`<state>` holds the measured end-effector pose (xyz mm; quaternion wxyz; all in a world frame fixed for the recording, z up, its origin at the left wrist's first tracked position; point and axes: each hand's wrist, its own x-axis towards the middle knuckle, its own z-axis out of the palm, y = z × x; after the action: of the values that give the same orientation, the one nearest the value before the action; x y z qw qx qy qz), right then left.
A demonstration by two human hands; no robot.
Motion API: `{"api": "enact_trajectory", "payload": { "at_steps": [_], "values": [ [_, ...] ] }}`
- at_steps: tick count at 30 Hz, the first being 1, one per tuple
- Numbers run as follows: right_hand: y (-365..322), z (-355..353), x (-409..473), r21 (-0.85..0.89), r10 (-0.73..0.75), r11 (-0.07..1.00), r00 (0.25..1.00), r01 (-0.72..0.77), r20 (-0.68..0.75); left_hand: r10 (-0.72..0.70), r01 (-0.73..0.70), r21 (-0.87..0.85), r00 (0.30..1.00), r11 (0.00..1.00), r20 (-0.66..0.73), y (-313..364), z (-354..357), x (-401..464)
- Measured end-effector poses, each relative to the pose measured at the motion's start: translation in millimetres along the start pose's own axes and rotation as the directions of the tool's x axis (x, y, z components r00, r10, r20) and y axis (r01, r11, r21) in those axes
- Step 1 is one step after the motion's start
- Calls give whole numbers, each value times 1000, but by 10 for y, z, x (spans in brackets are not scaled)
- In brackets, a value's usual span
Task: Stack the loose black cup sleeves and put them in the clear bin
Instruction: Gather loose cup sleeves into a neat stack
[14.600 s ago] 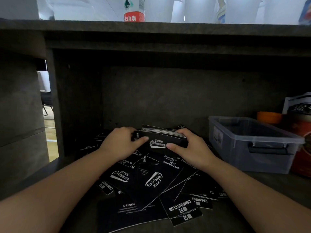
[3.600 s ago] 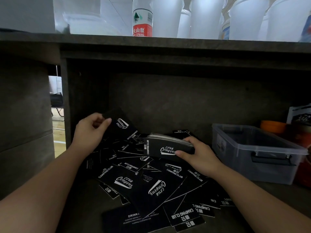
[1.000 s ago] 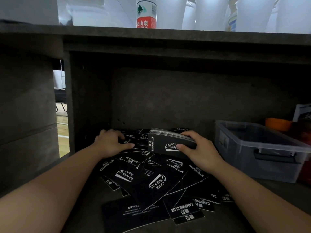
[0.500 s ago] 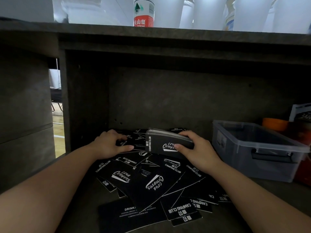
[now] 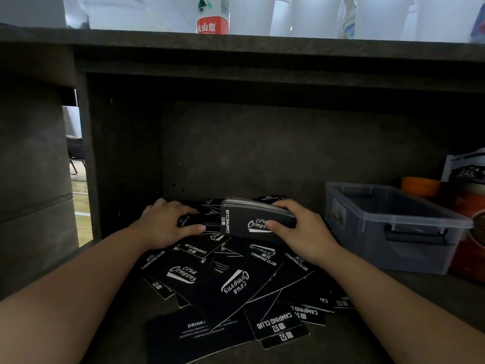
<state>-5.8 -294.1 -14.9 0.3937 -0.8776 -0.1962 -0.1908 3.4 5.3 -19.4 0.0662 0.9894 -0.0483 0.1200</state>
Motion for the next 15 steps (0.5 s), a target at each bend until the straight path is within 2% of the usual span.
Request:
{"api": "enact_trajectory", "payload": {
  "at_steps": [3, 6, 8, 12, 15],
  "values": [
    [-2, 0, -5, -9, -9, 1000, 1000, 9, -28, 24, -25, -8, 991, 1000, -128, -21, 14, 2],
    [-8, 0, 7, -30, -24, 999, 997, 22, -71, -133, 106, -109, 947, 988, -293, -17, -7, 29],
    [3, -2, 17, -30, -19, 999, 997, 17, -76, -228, 200, -113, 905, 973, -358, -23, -48, 8],
    [23, -5, 18, -11, 15, 1000, 998, -15, -53, -266, 249, -95, 910, 964, -318, -39, -96, -36],
    [23, -6, 18, -5, 20, 1000, 999, -20, -45, -246, 225, -98, 900, 969, -361, -42, -92, -19]
  ]
}}
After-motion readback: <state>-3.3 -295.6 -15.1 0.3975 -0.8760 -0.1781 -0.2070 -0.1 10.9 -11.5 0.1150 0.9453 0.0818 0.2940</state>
